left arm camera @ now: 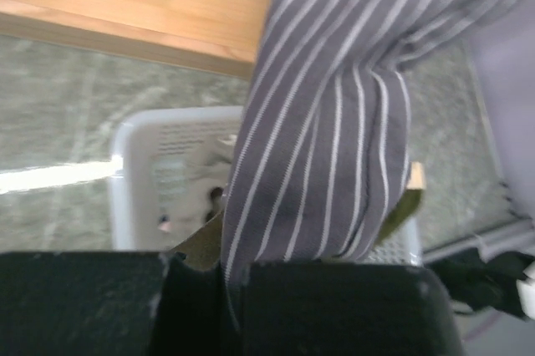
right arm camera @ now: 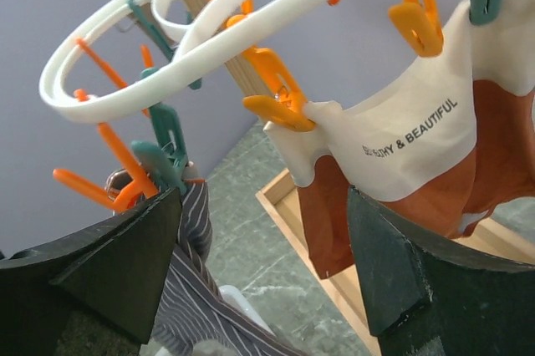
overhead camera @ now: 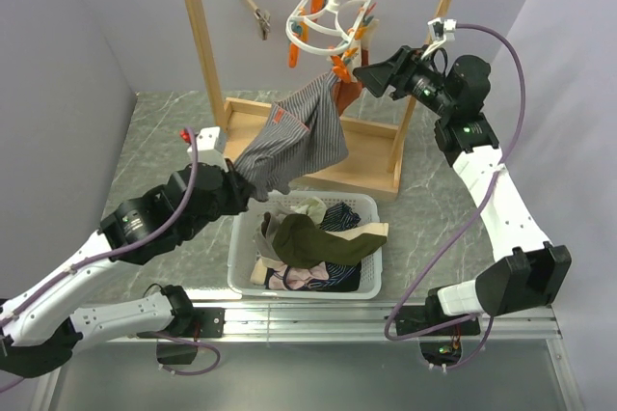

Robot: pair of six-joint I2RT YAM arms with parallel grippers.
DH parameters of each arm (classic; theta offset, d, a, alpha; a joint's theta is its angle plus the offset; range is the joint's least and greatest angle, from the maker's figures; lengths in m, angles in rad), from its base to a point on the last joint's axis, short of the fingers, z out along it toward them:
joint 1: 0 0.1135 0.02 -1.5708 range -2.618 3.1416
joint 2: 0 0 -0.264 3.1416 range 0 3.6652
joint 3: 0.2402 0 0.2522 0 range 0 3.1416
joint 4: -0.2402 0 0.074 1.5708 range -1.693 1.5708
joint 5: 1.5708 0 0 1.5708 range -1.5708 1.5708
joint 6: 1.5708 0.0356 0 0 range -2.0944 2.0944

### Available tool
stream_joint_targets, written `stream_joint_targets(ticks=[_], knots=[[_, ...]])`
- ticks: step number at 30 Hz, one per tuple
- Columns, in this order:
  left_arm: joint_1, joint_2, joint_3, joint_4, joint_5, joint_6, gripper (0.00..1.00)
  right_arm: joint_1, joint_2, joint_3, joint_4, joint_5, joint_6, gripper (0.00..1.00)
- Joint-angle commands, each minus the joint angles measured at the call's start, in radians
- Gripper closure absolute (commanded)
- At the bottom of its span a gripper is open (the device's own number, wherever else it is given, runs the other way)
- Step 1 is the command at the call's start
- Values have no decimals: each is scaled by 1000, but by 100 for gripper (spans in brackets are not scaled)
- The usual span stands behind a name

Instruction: Remove the underwear clipped to the hanger

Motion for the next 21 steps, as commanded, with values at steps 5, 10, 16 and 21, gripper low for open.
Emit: stream_joint_targets(ticks=[5,10,16,21], knots=[[1,119,-35,367,401,34,100,24,22,103,-97,59,-92,13],[-11,377,43,489,676,58,100,39,27,120,-122,-7,-117,13],[-65,474,125,521,670,101,100,39,42,135,-134,-104,-108,12],[-65,425,113,501,672,124,100,22,24,118,-140,-62,-140,10]])
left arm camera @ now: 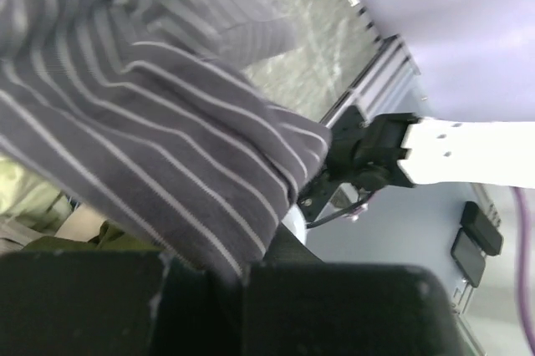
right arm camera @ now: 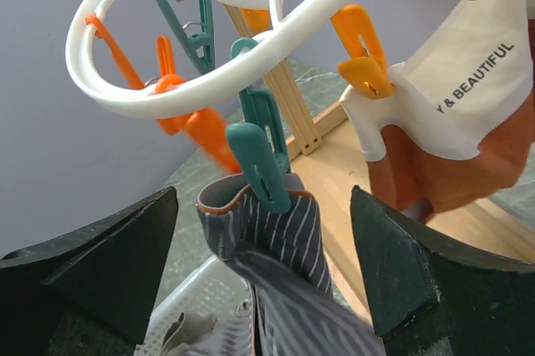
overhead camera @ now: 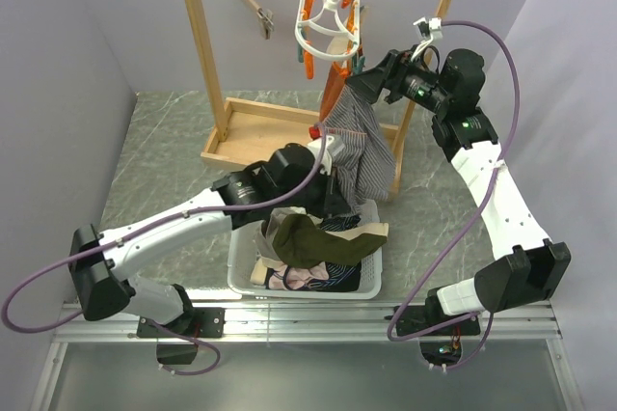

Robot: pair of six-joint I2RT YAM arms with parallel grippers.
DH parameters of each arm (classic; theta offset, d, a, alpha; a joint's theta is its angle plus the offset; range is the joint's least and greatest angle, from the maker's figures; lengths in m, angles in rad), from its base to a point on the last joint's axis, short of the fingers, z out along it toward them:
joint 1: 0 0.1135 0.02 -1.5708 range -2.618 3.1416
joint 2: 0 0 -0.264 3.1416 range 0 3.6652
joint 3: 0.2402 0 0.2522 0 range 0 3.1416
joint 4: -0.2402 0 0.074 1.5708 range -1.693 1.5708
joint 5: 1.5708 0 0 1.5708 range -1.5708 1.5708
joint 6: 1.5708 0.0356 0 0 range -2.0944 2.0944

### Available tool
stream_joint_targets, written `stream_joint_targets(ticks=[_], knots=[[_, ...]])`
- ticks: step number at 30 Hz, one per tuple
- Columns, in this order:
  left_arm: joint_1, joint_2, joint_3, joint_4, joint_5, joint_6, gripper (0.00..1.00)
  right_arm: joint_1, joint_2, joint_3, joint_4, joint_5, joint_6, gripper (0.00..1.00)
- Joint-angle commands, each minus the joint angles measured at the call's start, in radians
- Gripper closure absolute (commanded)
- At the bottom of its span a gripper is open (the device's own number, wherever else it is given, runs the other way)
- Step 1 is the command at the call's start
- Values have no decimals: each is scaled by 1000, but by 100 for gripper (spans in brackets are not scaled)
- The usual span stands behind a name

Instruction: Remove the underwear clipped to the hanger

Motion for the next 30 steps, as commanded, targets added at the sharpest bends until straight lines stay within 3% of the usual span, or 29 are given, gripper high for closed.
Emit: stream_joint_targets(ticks=[1,8,13,20,23,30], knots=[[-2,-79,56,38,46,42,100,-13,-1,42,21,-27,-20,10],[-2,-71,42,-66,256,59,100,-33,62,47,291,-319,175,11],[9,-185,20,-89,342,50,100,-44,88,42,460,-435,333,10],[193,-352,-25,-120,668,45,100,-57,129,33,724,-494,526,8],[250,-378,-58,-120,733,40,100,-57,160,41,791,-503,606,8],[254,-384,-113,-125,784,47,100,-57,217,56,934,-497,713,8]])
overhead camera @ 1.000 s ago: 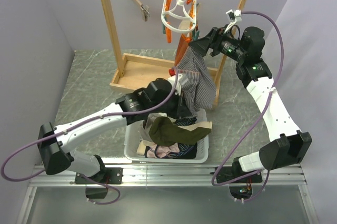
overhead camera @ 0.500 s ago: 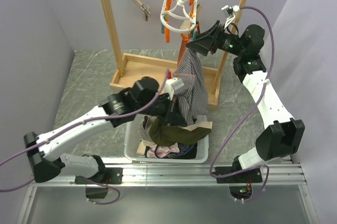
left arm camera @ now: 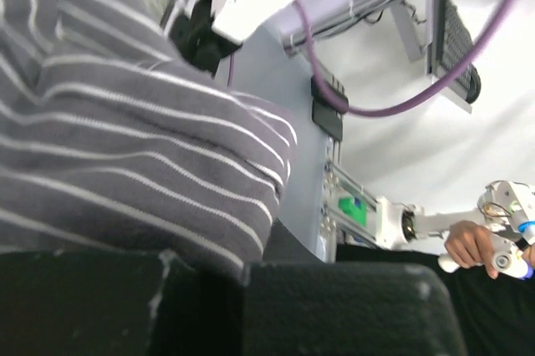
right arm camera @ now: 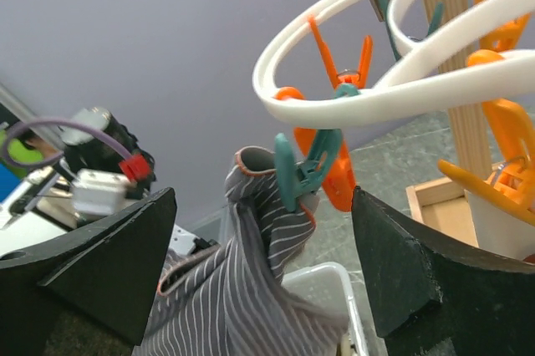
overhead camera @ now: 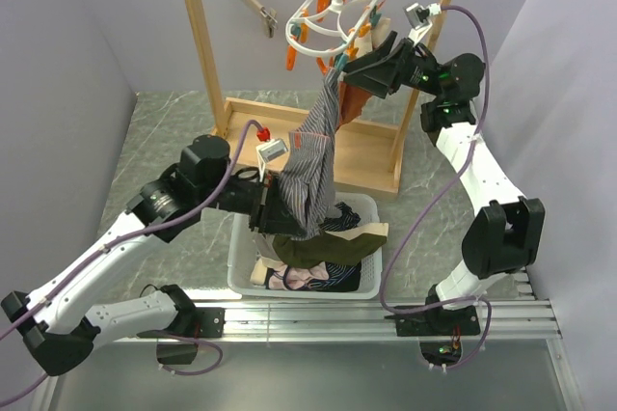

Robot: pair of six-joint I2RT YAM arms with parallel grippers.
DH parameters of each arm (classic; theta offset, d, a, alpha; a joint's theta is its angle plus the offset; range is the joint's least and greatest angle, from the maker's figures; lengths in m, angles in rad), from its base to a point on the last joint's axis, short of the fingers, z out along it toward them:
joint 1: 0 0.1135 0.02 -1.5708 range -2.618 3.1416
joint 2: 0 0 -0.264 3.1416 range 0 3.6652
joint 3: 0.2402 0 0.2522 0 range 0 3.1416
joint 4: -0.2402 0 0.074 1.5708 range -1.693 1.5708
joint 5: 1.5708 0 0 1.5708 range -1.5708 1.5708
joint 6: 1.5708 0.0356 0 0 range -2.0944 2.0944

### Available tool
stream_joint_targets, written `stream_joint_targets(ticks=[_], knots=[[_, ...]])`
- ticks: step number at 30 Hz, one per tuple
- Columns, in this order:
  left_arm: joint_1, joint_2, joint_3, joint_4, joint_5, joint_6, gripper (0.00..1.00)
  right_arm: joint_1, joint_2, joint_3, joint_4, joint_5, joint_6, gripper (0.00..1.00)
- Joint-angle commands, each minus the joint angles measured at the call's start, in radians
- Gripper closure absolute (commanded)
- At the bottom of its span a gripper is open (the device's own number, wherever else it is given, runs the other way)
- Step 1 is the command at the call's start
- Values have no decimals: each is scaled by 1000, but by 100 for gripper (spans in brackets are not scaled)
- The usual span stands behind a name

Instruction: Remove the underwear clipped to the hanger

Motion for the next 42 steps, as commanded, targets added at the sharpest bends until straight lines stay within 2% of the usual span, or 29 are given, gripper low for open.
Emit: stream_joint_targets(ticks=[1,11,14,17,20,24,26,29,32,33,34,40,42], knots=[[3,-2,-22,6,84,7,100,-7,24,54,136,-10,95,9],[5,22,-4,15,117,7,100,6,68,104,113,42,73,11],[3,31,-2,12,119,13,100,12,111,127,220,47,150,17],[5,36,1,12,120,15,100,14,160,167,321,45,243,29],[3,36,2,14,117,16,100,14,196,184,389,45,319,32],[3,39,4,17,116,18,100,17,199,187,395,33,326,39],[5,44,7,14,113,21,100,17,196,180,400,28,326,39],[5,48,10,14,116,26,100,17,190,170,401,25,325,50],[5,48,7,15,114,24,100,19,190,169,407,30,331,74],[5,48,5,14,113,24,100,19,187,169,403,33,326,91],[5,47,5,14,111,24,100,19,185,169,395,34,314,96],[8,47,13,12,90,29,100,17,184,181,361,33,294,97],[7,57,22,1,59,41,100,17,181,180,337,33,276,90]])
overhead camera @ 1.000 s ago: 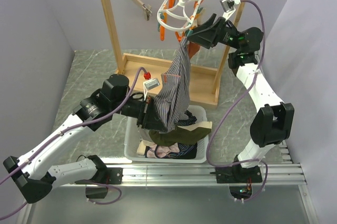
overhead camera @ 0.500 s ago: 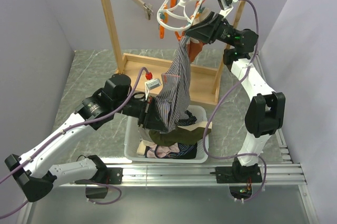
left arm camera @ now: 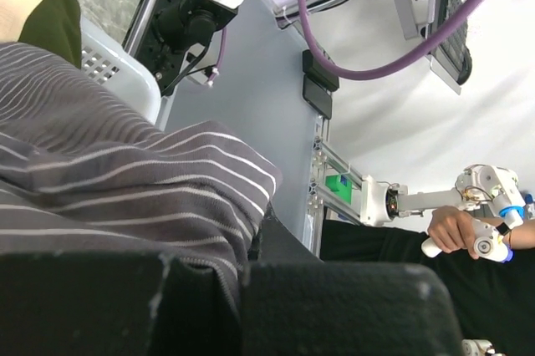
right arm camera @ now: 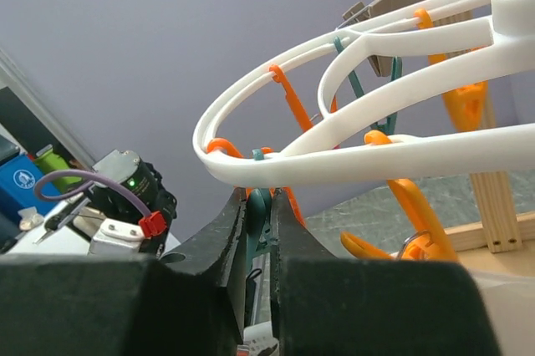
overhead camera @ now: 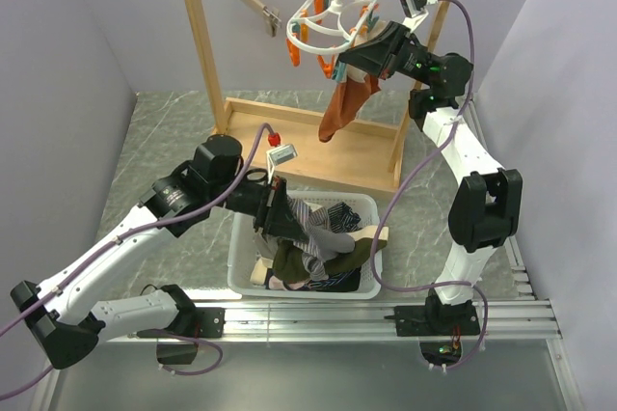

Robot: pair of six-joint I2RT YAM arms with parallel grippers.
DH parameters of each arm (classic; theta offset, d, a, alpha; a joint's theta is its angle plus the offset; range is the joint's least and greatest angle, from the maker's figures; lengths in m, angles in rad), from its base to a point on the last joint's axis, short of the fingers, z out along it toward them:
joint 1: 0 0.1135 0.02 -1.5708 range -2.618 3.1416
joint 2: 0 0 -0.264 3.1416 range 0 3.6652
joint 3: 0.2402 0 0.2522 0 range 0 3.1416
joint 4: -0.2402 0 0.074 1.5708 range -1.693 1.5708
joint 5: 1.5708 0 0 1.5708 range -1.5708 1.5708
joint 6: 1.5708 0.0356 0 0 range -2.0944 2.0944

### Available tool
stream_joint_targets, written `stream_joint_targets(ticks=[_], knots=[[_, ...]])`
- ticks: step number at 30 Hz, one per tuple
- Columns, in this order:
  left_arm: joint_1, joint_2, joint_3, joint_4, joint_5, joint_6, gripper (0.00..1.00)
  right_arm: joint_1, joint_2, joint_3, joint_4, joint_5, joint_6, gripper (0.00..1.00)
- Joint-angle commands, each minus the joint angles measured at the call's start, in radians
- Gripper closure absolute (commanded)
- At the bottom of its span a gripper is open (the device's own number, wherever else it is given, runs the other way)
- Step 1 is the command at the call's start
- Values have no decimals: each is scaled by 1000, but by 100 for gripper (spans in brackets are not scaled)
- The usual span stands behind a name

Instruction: Remove the underwear clipped to the hanger

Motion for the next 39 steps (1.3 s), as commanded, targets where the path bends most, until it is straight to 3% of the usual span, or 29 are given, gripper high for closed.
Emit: stream_joint_targets(ticks=[1,4,5,6,7,10,12,18,24,32,33,34,36,37,39], knots=[[2,26,66,-2,-19,38,100,6,-39,35,-23,-16,-33,87],[1,57,104,-19,-33,56,100,6,-62,26,-114,-13,-94,52],[4,77,118,-25,-33,61,100,6,-73,9,-170,-13,-116,29],[2,86,132,-31,-37,73,100,6,-101,-3,-207,-7,-181,12],[4,105,169,-40,-39,84,100,4,-120,-26,-311,3,-227,2],[2,140,232,-78,-60,122,100,0,-204,-63,-573,98,-448,1],[1,168,256,-144,-88,171,100,-10,-270,-96,-649,189,-545,0],[-41,318,243,-318,-321,277,100,-22,-448,-219,-924,558,-743,0],[-168,451,148,-277,-449,313,100,-30,-573,-271,-1099,738,-870,0],[-174,752,147,-175,-655,294,94,-28,-613,-267,-1229,855,-909,0],[-176,775,146,-171,-671,287,89,-28,-613,-262,-1240,861,-916,0],[-177,807,146,-166,-713,277,66,-28,-614,-264,-1246,867,-923,0],[-188,804,166,-172,-794,241,36,-28,-623,-270,-1252,876,-936,0],[-202,750,170,-166,-869,228,1,-28,-625,-278,-1257,884,-939,0],[-202,670,190,-152,-898,201,1,-28,-633,-287,-1255,887,-946,0]])
